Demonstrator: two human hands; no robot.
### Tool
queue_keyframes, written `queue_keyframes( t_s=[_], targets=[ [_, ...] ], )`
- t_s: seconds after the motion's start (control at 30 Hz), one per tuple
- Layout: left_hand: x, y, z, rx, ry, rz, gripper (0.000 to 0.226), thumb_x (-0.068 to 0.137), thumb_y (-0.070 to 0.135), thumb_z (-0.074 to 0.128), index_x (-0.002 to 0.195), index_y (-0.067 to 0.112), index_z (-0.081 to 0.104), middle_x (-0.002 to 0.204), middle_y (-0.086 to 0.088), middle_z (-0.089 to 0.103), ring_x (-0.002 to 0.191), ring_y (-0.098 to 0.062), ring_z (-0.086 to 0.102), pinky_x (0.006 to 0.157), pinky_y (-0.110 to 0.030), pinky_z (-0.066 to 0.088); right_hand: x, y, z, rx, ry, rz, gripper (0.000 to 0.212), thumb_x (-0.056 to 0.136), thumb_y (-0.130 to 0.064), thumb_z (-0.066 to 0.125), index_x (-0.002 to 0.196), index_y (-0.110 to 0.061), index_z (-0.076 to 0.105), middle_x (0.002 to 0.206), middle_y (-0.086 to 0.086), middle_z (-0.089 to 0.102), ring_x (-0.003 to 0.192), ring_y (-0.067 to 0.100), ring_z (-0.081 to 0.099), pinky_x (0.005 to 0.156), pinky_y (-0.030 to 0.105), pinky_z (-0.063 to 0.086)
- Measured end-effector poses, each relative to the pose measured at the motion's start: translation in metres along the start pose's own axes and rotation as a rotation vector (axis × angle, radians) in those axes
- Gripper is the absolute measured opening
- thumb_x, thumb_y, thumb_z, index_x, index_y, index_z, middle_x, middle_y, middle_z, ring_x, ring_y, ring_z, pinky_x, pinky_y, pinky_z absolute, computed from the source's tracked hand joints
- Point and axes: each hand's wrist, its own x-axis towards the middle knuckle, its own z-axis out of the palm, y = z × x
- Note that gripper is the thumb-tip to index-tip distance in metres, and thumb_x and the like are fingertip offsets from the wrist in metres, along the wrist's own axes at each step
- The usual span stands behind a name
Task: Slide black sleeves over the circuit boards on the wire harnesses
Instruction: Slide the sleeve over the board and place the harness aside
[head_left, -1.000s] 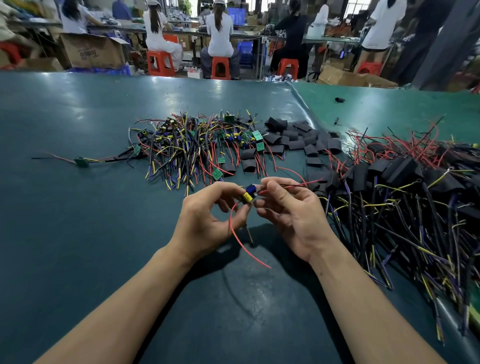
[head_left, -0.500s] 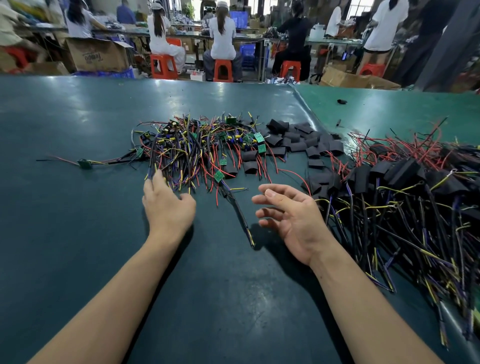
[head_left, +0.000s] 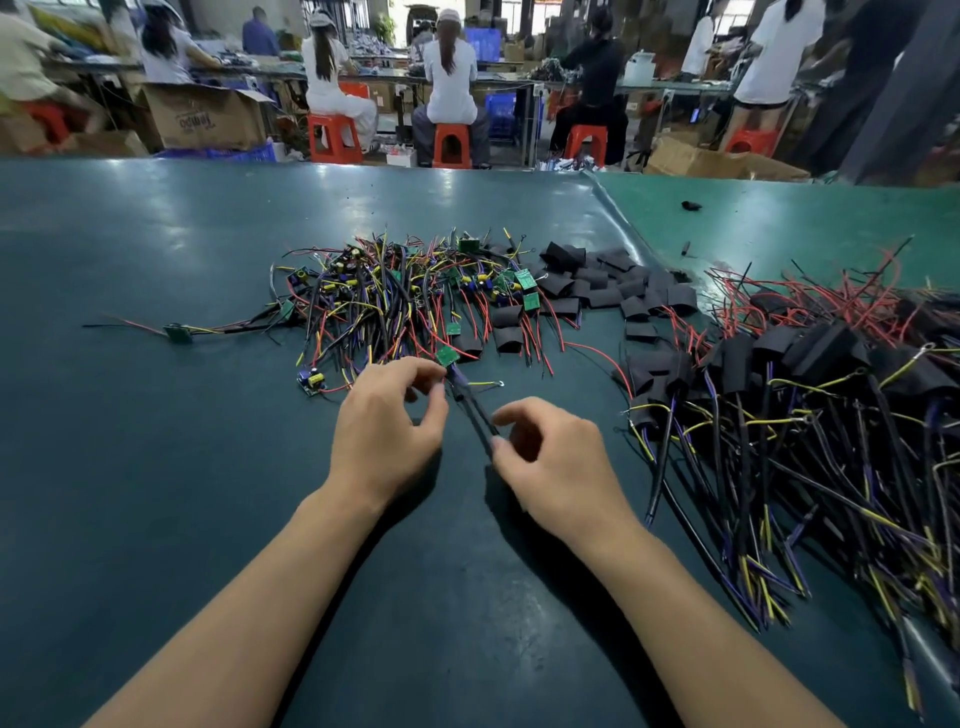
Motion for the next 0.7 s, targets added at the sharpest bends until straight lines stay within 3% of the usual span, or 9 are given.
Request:
queue_keyframes(
  t_s=[0.1, 0.2, 0.3, 0.47, 0.57, 0.7],
  targets=[
    [0.001, -0.002, 0.001, 0.009, -0.122, -0.001, 0.034, 0.083, 0.013, 0.071, 0.116, 0.020, 0.064, 0.082, 0.009, 0.061, 0.080, -0.018, 0.054, 0.078, -0.033, 0.046, 0.000, -0.007, -0.010, 0.538, -0.059, 0.126, 0.011, 0.083, -0.003, 0.071, 0.087, -0.012, 0.073, 0.064, -0.003, 0.062, 0.055, 0.010, 0.052, 0.055, 0.022, 0.045],
    [0.001, -0.002, 0.000, 0.012, -0.107, 0.010, 0.034, 0.083, 0.014, 0.072, 0.116, 0.021, 0.068, 0.087, 0.007, 0.065, 0.085, -0.019, 0.057, 0.082, -0.037, 0.049, 0.001, -0.010, -0.023, 0.976, -0.310, 0.151, 0.014, 0.077, 0.001, 0.064, 0.084, -0.008, 0.073, 0.060, 0.004, 0.056, 0.052, 0.016, 0.046, 0.050, 0.022, 0.039],
    [-0.001, 0.004, 0.000, -0.033, -0.004, 0.034, 0.020, 0.089, 0.018, 0.068, 0.108, 0.020, 0.072, 0.086, 0.005, 0.070, 0.079, -0.021, 0.062, 0.075, -0.041, 0.053, 0.002, -0.011, -0.033, 1.178, -0.462, 0.217, 0.017, 0.068, 0.000, 0.060, 0.078, -0.007, 0.072, 0.058, 0.008, 0.043, 0.052, 0.017, 0.040, 0.050, 0.024, 0.032],
    [0.001, 0.005, -0.004, -0.019, 0.092, -0.044, 0.030, 0.085, 0.028, 0.064, 0.114, 0.023, 0.067, 0.058, 0.012, 0.053, 0.055, -0.023, 0.054, 0.063, -0.039, 0.052, 0.006, -0.006, -0.045, 1.481, -0.493, 0.234, 0.031, 0.046, -0.011, 0.075, 0.076, -0.005, 0.069, 0.053, 0.003, 0.041, 0.048, 0.015, 0.041, 0.044, 0.023, 0.037],
    [0.002, 0.006, -0.005, -0.062, 0.121, 0.001, 0.019, 0.088, 0.022, 0.062, 0.103, 0.015, 0.069, 0.069, 0.011, 0.059, 0.057, -0.022, 0.059, 0.062, -0.041, 0.055, 0.006, -0.002, -0.051, 1.670, -0.415, 0.267, 0.027, 0.053, -0.011, 0.064, 0.078, -0.004, 0.068, 0.051, 0.001, 0.039, 0.047, 0.014, 0.040, 0.043, 0.024, 0.039],
    [-0.001, 0.010, -0.003, -0.122, 0.039, 0.048, 0.020, 0.092, 0.027, 0.059, 0.105, 0.017, 0.072, 0.072, 0.010, 0.068, 0.061, -0.019, 0.065, 0.063, -0.040, 0.055, 0.013, 0.004, -0.051, 1.724, -0.072, 0.424, 0.025, 0.064, -0.004, 0.054, 0.081, -0.004, 0.072, 0.060, 0.005, 0.052, 0.045, 0.015, 0.047, 0.040, 0.020, 0.039]
  ],
)
